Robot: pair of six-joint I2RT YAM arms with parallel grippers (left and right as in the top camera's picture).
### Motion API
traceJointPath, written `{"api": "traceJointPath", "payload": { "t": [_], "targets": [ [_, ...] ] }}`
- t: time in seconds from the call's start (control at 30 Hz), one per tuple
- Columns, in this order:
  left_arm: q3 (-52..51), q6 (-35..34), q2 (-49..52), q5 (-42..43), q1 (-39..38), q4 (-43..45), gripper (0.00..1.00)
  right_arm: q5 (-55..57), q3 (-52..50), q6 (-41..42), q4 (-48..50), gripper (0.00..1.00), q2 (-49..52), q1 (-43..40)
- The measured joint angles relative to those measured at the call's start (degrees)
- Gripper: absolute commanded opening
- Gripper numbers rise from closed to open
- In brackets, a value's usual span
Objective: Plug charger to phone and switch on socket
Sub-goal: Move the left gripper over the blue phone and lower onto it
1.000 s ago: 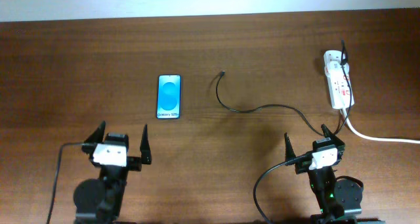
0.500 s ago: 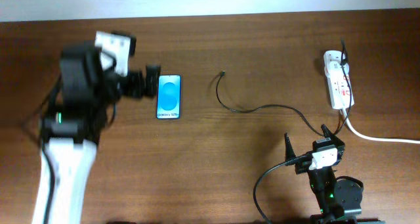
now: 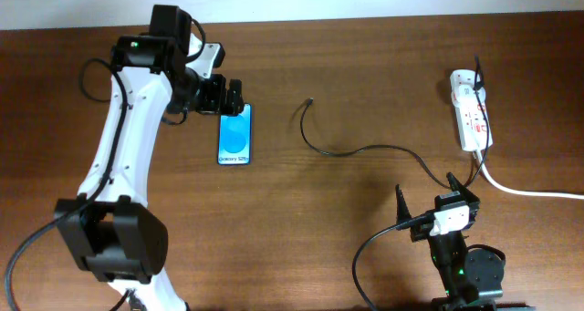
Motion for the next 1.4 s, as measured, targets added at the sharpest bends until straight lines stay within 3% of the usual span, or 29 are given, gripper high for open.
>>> {"api": "traceJointPath", "payload": {
  "t": [0.1,0.43,0.93,1.4],
  "targets": [
    [0.0,-0.8,1.6,-0.4,0.0,1.5,0.99,0.0,0.0,0.0,0.0,0.98,0.0,0.0],
    [0.1,-6.9,12.5,-13.4,-5.6,3.5,0.99,0.0,0.0,0.0,0.0,0.98,0.0,0.0],
    [0.1,-8.0,22.4,-15.5,-6.8,7.7,0.99,0.0,0.0,0.0,0.0,0.98,0.0,0.0],
    [0.1,-11.0,22.6,-17.9,-6.8,9.6,0.99,0.0,0.0,0.0,0.0,0.98,0.0,0.0]
  ]
}}
